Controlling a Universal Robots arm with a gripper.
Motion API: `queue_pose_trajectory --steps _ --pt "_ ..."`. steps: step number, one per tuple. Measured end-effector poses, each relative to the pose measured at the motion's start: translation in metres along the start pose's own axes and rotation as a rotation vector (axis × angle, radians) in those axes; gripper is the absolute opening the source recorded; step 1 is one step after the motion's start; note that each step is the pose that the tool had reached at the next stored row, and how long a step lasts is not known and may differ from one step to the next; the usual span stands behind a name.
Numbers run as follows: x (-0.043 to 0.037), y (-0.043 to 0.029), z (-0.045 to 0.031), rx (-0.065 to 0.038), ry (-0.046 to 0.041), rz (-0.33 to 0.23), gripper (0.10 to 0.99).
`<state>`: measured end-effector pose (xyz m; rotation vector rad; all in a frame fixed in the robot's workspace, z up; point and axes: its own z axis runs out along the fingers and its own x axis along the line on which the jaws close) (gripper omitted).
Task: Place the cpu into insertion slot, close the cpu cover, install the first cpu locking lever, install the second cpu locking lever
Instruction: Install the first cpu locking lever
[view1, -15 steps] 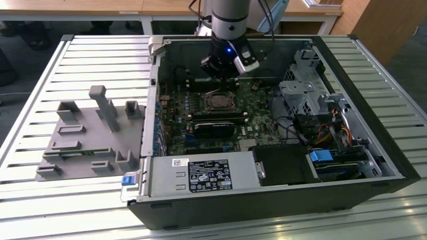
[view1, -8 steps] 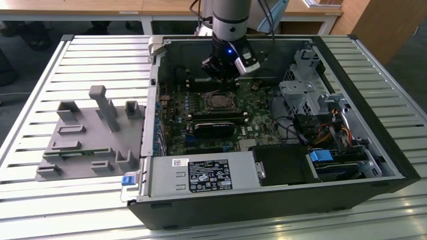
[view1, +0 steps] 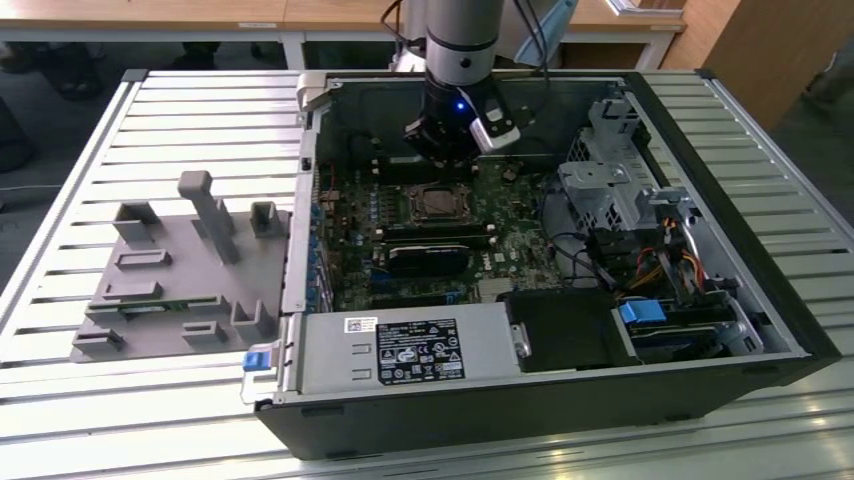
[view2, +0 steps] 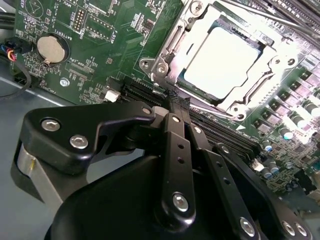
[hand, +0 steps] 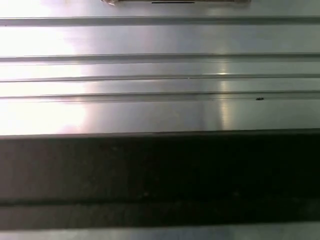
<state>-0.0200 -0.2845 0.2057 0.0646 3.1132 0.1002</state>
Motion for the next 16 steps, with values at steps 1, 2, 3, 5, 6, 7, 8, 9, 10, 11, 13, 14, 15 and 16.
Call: queue_pose_trajectory --steps 1,2,3,5,6,7,8,9,10,11,13,14,15,16 --pt "-0.0002 0.0 0.0007 0.002 -0.0001 0.0 0.106" --pt "-0.0003 0.0 0.0014 0.004 -0.0002 0.0 0.106" --pt "-0.0004 0.0 0.002 0.006 -0.0003 0.0 0.106" --pt "-0.0005 0.0 0.0033 0.012 -0.0005 0.0 0.106" --pt "-0.0006 0.0 0.0039 0.014 -0.0006 0.0 0.106" --pt "-0.0006 0.0 0.0045 0.017 -0.0008 -0.001 0.106" --pt "-0.0007 0.0 0.005 0.02 -0.0009 -0.001 0.106" --pt "-0.0007 0.0 0.0055 0.023 -0.001 -0.001 0.106" --pt "-0.0009 0.0 0.006 0.026 -0.0011 -0.001 0.106" --pt "-0.001 0.0 0.0064 0.03 -0.0011 -0.001 0.106" --pt "-0.0013 0.0001 0.0073 0.035 -0.0012 -0.001 0.106" --pt "-0.0014 0.0001 0.0078 0.037 -0.0012 -0.001 0.106" --pt "-0.0015 0.0002 0.0082 0.039 -0.0013 -0.001 0.106" --pt "-0.0017 0.0003 0.0086 0.041 -0.0015 -0.001 0.106"
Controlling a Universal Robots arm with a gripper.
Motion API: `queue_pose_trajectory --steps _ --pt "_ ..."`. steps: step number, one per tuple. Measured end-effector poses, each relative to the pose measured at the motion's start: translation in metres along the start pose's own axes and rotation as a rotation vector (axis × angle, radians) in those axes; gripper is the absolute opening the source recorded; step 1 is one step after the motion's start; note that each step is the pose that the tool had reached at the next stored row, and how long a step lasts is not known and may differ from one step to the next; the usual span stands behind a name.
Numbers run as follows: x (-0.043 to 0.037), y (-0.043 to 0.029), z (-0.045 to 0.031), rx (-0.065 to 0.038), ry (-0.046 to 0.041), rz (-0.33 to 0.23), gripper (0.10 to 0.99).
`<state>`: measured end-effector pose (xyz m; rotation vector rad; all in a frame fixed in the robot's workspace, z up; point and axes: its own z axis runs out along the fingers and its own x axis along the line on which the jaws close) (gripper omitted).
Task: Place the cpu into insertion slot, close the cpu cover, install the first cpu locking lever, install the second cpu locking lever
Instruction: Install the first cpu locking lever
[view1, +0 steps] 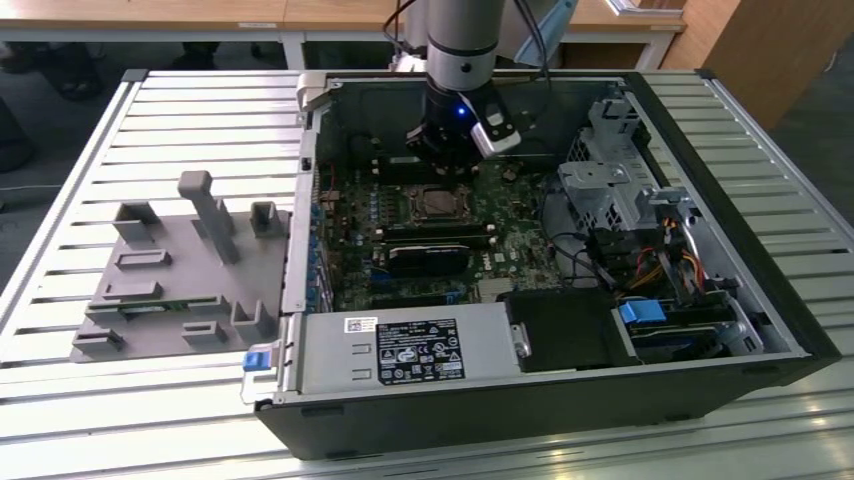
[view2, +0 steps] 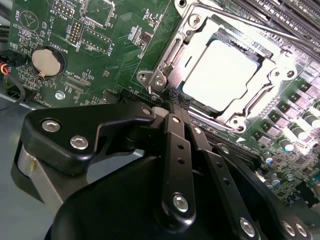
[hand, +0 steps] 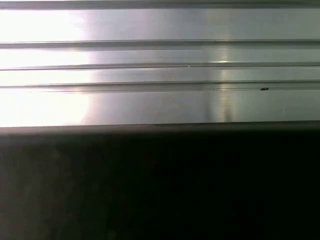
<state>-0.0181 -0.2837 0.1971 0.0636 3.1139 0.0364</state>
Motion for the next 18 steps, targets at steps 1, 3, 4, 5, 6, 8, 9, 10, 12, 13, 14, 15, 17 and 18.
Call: queue_pose_trajectory --steps 1,3,4,5,6,8,9,10,12,13,14,15,17,18 --pt "-0.0001 0.0001 0.0004 0.001 0.0 0.0 0.106" --pt "-0.0003 0.0001 0.001 0.002 0.0 0.0 0.106" --pt "-0.0004 0.0001 0.0012 0.002 -0.0001 0.0 0.106" --pt "-0.0005 0.0002 0.0014 0.002 0.0 0.0 0.106" --pt "-0.0006 0.0002 0.0015 0.002 -0.0001 0.0 0.106" --pt "-0.0007 0.0003 0.0015 0.001 -0.0002 0.0 0.106" --pt "-0.0008 0.0002 0.0015 0.001 -0.0002 -0.001 0.106" --pt "-0.0008 0.0002 0.0014 0.0 -0.0001 -0.001 0.106" --pt "-0.0008 0.0002 0.0014 -0.004 0.0 -0.002 0.106" --pt "-0.0008 0.0002 0.0014 -0.007 0.0001 -0.002 0.106" --pt "-0.0008 0.0003 0.0015 -0.011 0.0003 -0.002 0.106" --pt "-0.0009 0.0003 0.0015 -0.014 0.0003 -0.002 0.106" --pt "-0.0007 -0.0001 0.0011 -0.018 0.001 -0.003 0.106" --pt "-0.0007 0.0001 0.0011 -0.02 0.0011 -0.003 0.106"
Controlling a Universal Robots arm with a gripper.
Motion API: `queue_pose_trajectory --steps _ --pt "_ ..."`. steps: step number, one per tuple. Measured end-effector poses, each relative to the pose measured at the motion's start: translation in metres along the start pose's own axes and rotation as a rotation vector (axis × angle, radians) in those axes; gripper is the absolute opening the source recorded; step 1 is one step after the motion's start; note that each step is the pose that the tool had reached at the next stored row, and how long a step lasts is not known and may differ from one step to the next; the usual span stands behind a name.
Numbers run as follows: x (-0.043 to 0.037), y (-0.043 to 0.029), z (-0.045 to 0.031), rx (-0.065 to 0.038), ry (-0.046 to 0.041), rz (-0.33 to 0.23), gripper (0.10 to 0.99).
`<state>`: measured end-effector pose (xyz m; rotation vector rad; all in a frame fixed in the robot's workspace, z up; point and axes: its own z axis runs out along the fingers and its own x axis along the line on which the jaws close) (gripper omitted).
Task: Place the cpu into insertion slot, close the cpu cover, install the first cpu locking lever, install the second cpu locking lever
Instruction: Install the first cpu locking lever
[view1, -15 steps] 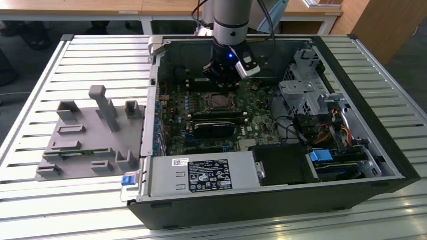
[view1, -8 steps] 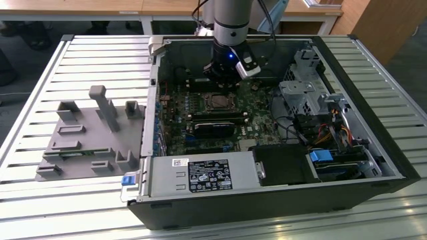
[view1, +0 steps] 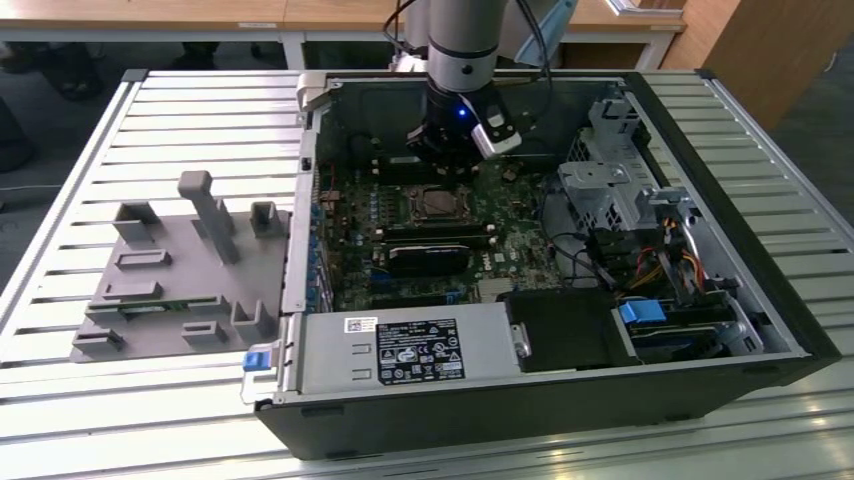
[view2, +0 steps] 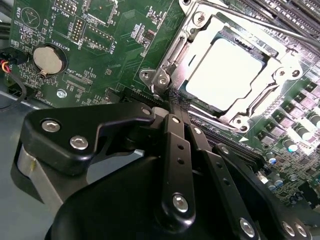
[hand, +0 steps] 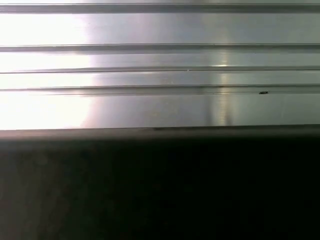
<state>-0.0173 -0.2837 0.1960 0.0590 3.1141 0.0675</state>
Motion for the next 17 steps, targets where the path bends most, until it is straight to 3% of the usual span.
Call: queue_pose_trajectory --steps 4,11,17 --pt "-0.0004 0.0006 -0.0017 -0.004 -0.001 0.0 0.106" --pt "-0.0006 0.001 -0.0172 -0.002 -0.0003 0.0 0.106" --pt "-0.0007 0.0003 -0.0173 -0.001 -0.0003 0.0 0.106"
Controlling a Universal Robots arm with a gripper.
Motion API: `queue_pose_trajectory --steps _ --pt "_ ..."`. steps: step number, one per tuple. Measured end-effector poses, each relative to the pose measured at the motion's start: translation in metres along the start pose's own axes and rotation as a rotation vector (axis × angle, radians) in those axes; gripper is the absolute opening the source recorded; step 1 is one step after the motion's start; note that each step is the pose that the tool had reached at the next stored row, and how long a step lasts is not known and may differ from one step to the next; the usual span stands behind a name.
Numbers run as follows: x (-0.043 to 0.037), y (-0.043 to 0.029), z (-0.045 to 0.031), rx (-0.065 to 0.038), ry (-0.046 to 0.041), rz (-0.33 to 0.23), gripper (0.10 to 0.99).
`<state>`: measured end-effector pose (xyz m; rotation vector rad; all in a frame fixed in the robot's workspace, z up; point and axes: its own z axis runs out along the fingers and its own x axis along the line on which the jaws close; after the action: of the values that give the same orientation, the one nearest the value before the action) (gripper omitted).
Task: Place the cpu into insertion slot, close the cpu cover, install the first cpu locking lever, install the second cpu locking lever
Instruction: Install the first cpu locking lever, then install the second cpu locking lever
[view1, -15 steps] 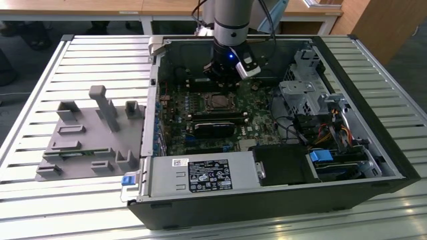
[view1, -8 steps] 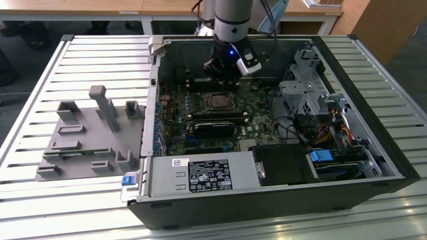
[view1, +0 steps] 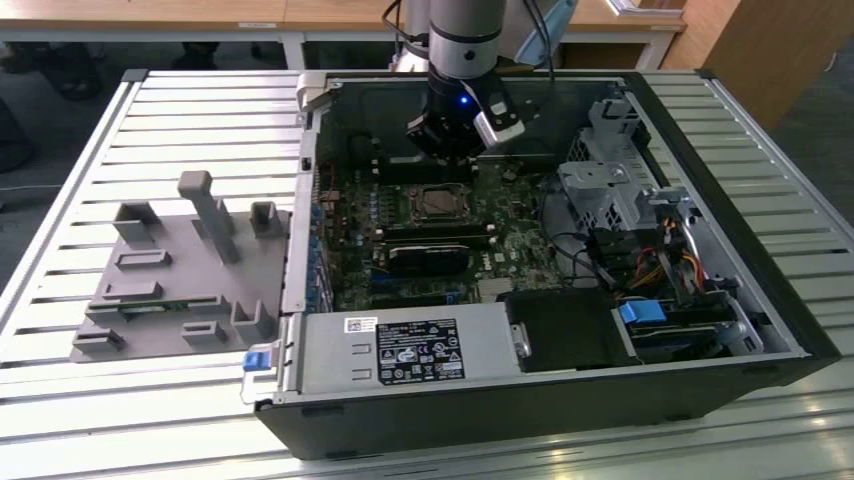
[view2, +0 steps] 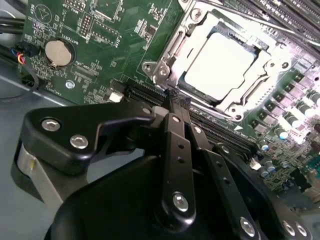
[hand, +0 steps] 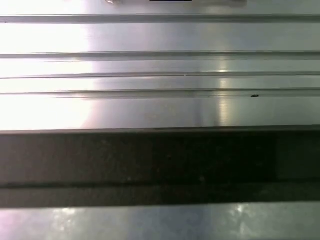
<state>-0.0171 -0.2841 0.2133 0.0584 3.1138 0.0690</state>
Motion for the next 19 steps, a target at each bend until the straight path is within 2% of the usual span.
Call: queue_pose_trajectory --steps 19 --pt "-0.0004 -0.0069 -0.0003 0.0 0.0 0.0 0.106"
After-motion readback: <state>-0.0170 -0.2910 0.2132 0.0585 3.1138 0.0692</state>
